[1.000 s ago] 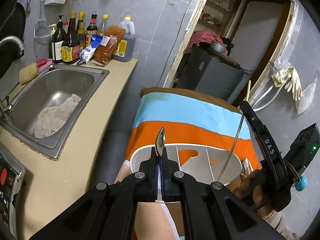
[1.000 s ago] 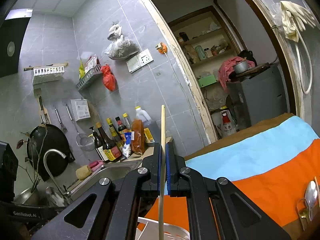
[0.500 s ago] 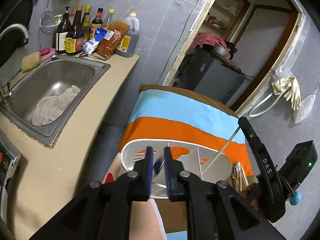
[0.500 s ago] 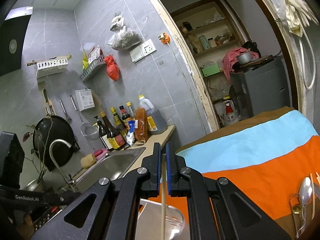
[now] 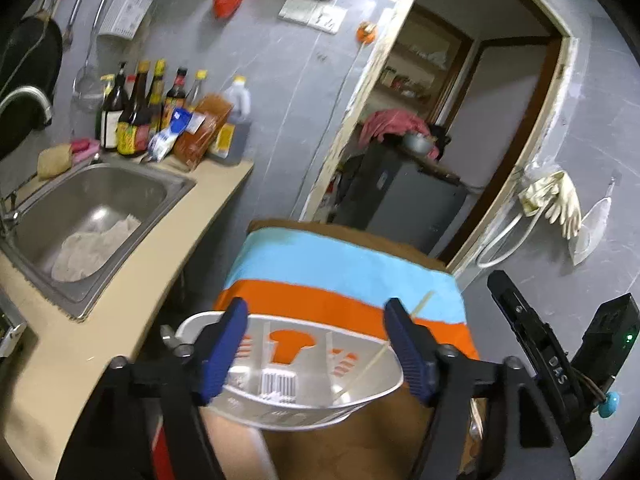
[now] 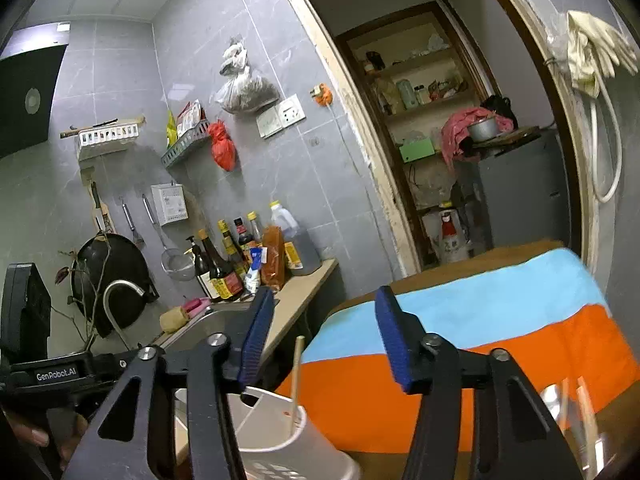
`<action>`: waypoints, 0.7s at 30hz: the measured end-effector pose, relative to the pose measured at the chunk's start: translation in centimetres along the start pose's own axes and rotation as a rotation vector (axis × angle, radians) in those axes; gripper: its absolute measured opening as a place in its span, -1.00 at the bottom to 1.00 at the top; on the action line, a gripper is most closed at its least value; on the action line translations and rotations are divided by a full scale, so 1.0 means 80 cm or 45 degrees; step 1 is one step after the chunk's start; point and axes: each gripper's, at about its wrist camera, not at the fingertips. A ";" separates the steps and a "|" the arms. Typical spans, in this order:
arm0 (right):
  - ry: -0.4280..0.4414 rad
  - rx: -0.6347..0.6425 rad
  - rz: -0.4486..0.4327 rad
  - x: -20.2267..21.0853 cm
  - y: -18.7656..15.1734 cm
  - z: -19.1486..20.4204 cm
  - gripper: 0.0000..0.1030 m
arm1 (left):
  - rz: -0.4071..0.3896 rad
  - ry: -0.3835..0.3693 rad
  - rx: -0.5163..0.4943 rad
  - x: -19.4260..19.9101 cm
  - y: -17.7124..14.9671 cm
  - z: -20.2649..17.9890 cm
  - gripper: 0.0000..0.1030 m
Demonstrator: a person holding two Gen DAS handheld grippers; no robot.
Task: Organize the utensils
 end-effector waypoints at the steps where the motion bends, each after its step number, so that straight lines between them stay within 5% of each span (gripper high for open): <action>1: -0.005 0.001 -0.007 0.007 0.003 -0.005 0.23 | -0.027 0.000 -0.007 0.002 -0.002 -0.008 0.54; 8: -0.089 0.057 -0.077 0.064 0.023 -0.033 0.97 | -0.241 -0.044 -0.112 0.016 -0.016 -0.068 0.90; 12: -0.140 0.085 -0.111 0.095 0.033 -0.049 0.97 | -0.339 -0.063 -0.174 0.022 -0.024 -0.106 0.98; 21: -0.239 0.059 -0.120 0.150 0.043 -0.102 0.97 | -0.326 -0.059 -0.249 0.002 -0.040 -0.163 0.99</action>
Point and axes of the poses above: each gripper's, at about its wrist camera, not at the fingertips, and x roughly against the way its jaws point, z to its left, y to its top, and after that the axes turned 13 degrees about z, right-handed
